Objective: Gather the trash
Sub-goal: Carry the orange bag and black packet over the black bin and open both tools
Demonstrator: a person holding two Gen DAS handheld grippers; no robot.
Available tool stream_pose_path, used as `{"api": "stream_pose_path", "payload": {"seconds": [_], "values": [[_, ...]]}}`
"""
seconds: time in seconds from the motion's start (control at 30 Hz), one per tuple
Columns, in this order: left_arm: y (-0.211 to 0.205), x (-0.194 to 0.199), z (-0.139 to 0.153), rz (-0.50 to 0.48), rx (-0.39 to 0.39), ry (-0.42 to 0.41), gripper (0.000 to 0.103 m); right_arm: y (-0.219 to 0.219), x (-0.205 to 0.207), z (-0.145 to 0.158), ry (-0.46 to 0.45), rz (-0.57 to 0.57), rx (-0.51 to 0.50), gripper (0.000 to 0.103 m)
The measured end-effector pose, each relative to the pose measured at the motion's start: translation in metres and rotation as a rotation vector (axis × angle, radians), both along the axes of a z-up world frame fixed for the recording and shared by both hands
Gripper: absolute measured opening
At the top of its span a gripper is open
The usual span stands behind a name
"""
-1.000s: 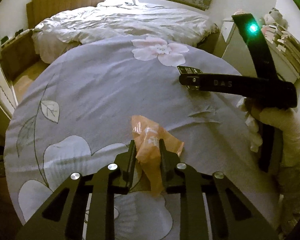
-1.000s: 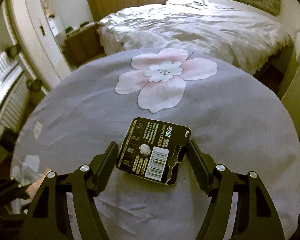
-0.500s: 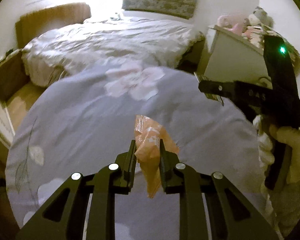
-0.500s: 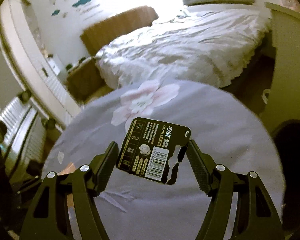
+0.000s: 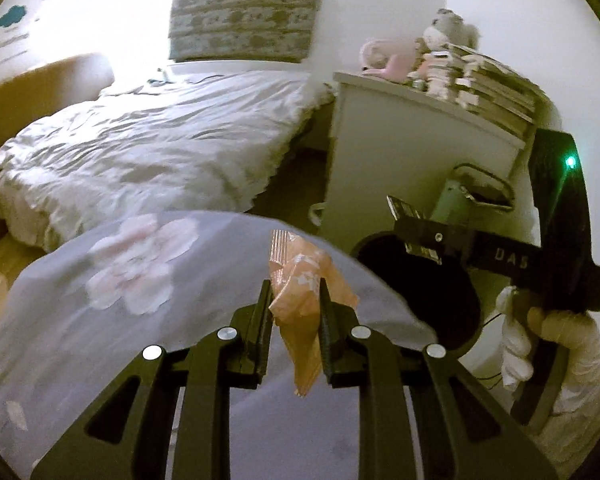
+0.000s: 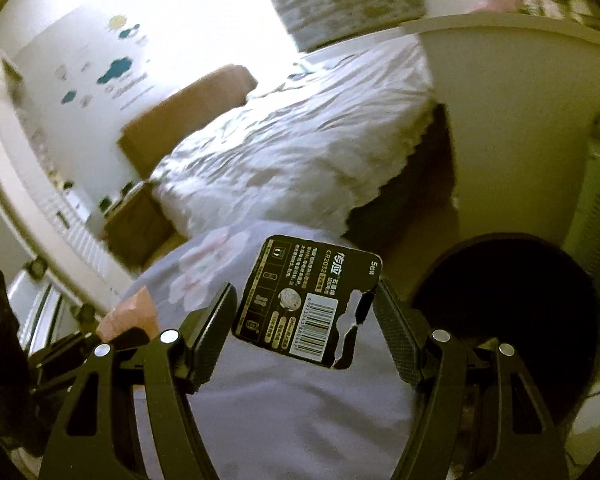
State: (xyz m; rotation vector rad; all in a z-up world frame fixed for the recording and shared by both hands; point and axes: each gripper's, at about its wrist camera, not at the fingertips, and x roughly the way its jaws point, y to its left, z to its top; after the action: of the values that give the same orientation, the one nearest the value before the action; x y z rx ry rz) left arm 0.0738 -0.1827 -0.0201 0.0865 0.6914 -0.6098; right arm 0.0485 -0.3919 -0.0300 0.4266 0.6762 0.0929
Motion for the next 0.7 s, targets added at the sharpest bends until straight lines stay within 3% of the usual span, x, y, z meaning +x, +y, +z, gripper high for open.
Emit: {"api": "stream_pose_path", "payload": {"seconds": [0.7], "values": [[-0.135, 0.015, -0.016, -0.208, -0.002, 0.01, 0.02, -0.125, -0.044, -0.033, 0.039, -0.237, 0.07, 0.07]]}}
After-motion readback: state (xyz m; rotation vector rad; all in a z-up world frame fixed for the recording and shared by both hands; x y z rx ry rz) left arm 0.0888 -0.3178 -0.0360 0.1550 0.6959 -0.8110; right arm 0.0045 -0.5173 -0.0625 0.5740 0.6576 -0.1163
